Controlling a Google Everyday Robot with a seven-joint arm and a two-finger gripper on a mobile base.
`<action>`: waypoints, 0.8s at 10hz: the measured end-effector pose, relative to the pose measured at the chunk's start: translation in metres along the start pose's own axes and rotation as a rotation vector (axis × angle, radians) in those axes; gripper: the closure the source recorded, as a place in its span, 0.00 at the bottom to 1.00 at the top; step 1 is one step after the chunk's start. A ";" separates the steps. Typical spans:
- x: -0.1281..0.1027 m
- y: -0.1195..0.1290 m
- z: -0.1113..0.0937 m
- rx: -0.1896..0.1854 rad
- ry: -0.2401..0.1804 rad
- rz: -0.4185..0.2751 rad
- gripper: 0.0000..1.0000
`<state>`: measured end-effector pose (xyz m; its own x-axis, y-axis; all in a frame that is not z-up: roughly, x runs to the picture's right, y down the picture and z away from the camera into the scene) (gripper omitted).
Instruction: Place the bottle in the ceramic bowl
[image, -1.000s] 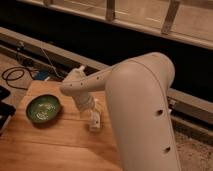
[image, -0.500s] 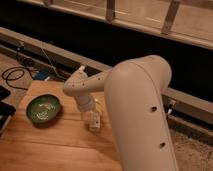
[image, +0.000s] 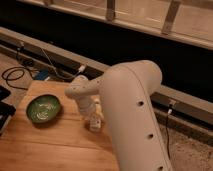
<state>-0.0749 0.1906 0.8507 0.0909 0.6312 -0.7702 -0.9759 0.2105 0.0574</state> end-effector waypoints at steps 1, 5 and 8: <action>0.000 -0.003 0.004 -0.004 0.015 0.004 0.35; 0.002 -0.017 0.005 -0.017 0.018 0.018 0.57; 0.002 -0.014 -0.015 -0.039 -0.026 0.001 0.89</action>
<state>-0.0638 0.1778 0.8383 0.0942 0.6505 -0.7537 -0.9830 0.1805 0.0329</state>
